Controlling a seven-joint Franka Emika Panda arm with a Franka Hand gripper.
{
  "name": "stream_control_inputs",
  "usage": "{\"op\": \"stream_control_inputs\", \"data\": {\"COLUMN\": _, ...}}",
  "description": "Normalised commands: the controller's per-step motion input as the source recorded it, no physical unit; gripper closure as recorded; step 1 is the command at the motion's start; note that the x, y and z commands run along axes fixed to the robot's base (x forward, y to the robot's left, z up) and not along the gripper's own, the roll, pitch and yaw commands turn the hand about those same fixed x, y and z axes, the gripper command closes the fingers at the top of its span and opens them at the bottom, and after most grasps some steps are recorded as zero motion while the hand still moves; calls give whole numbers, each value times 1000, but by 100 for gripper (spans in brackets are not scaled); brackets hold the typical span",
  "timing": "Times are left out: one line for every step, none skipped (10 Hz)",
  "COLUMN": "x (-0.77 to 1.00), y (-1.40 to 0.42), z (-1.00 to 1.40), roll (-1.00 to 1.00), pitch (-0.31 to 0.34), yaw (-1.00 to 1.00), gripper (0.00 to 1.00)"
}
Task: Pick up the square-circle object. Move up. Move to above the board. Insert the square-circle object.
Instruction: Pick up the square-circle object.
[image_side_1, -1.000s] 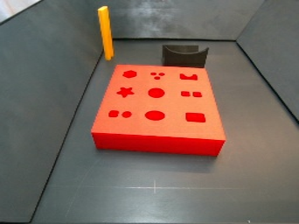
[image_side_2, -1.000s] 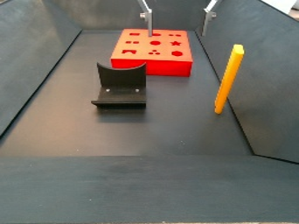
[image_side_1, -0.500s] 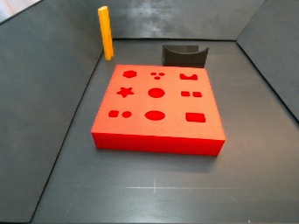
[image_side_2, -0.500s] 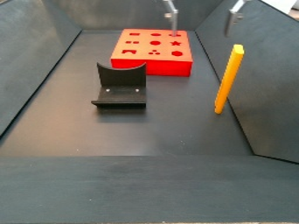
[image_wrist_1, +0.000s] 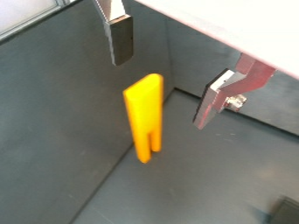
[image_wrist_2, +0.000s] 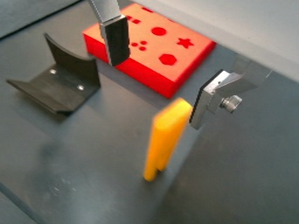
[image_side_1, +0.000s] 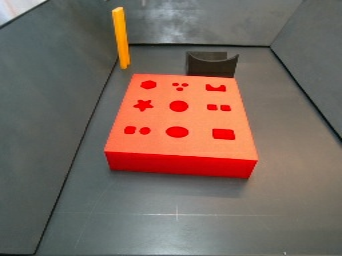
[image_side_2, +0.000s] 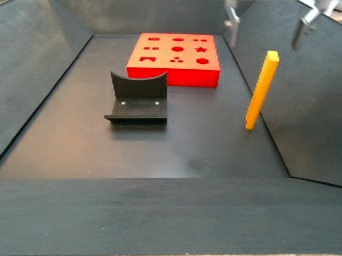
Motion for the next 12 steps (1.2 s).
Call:
{"op": "stream_control_inputs", "data": {"x": -211, "y": 151, "z": -357, "roll": -74, "pitch": -130, "yaw": 0, "gripper": 0}}
{"op": "stream_control_inputs", "data": {"x": -77, "y": 131, "z": -386, "roll": -73, "pitch": -124, "yaw": 66, "gripper": 0}}
{"op": "stream_control_inputs", "data": {"x": 0, "y": 71, "z": -426, "roll": -73, "pitch": -106, "yaw": 54, "gripper": 0}}
{"op": "stream_control_inputs", "data": {"x": 0, "y": 0, "z": -429, "roll": -53, "pitch": -67, "yaw": 0, "gripper": 0}}
{"op": "stream_control_inputs", "data": {"x": 37, "y": 0, "z": -389, "roll": -40, "pitch": -24, "yaw": 0, "gripper": 0}}
{"op": "stream_control_inputs", "data": {"x": 14, "y": 0, "z": -314, "roll": -50, "pitch": 0, "yaw": 0, "gripper": 0}}
{"op": "stream_control_inputs", "data": {"x": 0, "y": 0, "z": -174, "roll": -51, "pitch": 0, "yaw": 0, "gripper": 0}}
{"op": "stream_control_inputs", "data": {"x": -6, "y": 0, "z": -9, "roll": -66, "pitch": -40, "yaw": 0, "gripper": 0}}
{"op": "stream_control_inputs", "data": {"x": 0, "y": 0, "z": 0, "roll": 9, "pitch": 0, "yaw": 0, "gripper": 0}}
{"op": "stream_control_inputs", "data": {"x": 0, "y": 0, "z": 0, "roll": 0, "pitch": 0, "yaw": 0, "gripper": 0}}
{"op": "stream_control_inputs", "data": {"x": 0, "y": 0, "z": 0, "roll": 0, "pitch": 0, "yaw": 0, "gripper": 100}}
{"op": "stream_control_inputs", "data": {"x": 0, "y": 0, "z": 0, "roll": 0, "pitch": 0, "yaw": 0, "gripper": 100}}
